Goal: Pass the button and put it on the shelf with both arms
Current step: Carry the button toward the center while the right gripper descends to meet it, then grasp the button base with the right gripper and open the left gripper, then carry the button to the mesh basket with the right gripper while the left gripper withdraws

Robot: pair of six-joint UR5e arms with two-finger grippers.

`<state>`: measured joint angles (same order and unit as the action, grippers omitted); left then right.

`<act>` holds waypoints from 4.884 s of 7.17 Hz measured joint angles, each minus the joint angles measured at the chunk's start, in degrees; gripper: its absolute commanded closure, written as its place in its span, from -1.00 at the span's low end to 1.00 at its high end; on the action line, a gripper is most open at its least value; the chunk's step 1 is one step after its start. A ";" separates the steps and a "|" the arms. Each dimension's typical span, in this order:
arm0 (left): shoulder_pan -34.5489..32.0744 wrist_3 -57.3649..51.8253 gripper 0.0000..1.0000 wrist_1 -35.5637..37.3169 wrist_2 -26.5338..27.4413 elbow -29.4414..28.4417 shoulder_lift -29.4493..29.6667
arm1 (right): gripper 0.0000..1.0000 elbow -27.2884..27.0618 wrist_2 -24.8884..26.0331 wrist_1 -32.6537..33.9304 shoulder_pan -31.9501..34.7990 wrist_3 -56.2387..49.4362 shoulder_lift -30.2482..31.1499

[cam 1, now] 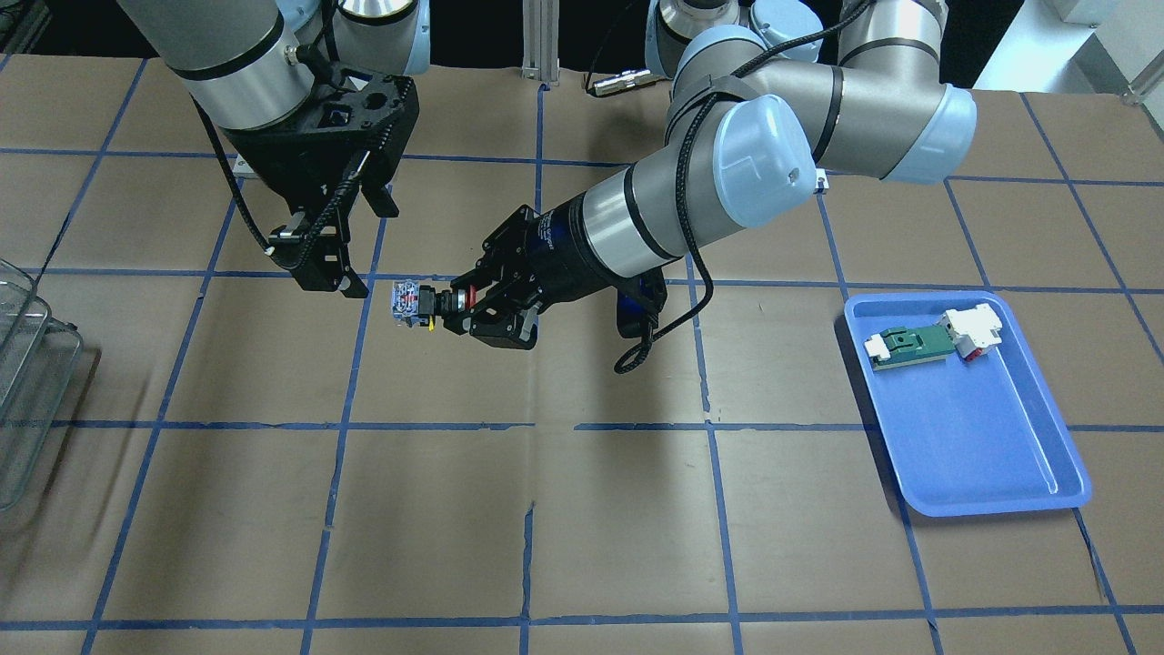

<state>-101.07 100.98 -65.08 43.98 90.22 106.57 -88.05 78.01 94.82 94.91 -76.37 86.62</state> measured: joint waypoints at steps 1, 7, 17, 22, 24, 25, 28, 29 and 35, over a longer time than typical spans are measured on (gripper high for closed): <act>-0.05 0.23 1.00 0.27 -0.02 0.05 -0.10 | -1.00 0.32 0.22 -0.06 0.19 -1.59 -0.41; -0.18 0.79 1.00 0.39 -0.15 0.07 -0.74 | -1.00 5.40 -0.49 -1.90 1.97 -2.50 -5.02; -0.09 0.79 1.00 0.40 -0.20 0.25 -1.43 | 1.00 5.35 -0.75 -1.58 2.29 -3.03 -5.58; 0.00 1.01 -1.00 0.39 0.60 0.20 -1.68 | 1.00 5.34 -0.81 -0.69 2.30 -3.32 -5.33; 0.05 1.04 -1.00 0.45 0.62 0.16 -1.76 | 1.00 5.44 -0.83 -0.61 2.19 -3.34 -5.26; 0.42 0.75 -0.97 0.41 0.79 0.22 -1.87 | 1.00 5.54 -0.82 -0.61 1.93 -3.75 -5.24; 8.59 -15.03 -0.97 -1.36 9.29 0.38 -1.99 | 1.00 5.73 0.07 -0.81 -1.37 -6.25 -4.32; 12.04 -25.48 -0.98 -4.56 13.86 0.37 -2.21 | 1.00 5.72 0.20 -1.78 -4.64 -8.63 -3.75; 18.19 -77.88 -1.00 -30.10 46.92 -3.28 -15.43 | 1.00 5.28 6.05 0.11 -31.84 -34.11 -7.22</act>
<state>-82.88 23.10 -95.18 90.89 86.94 91.14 -82.77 84.06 94.93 63.07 -110.49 79.40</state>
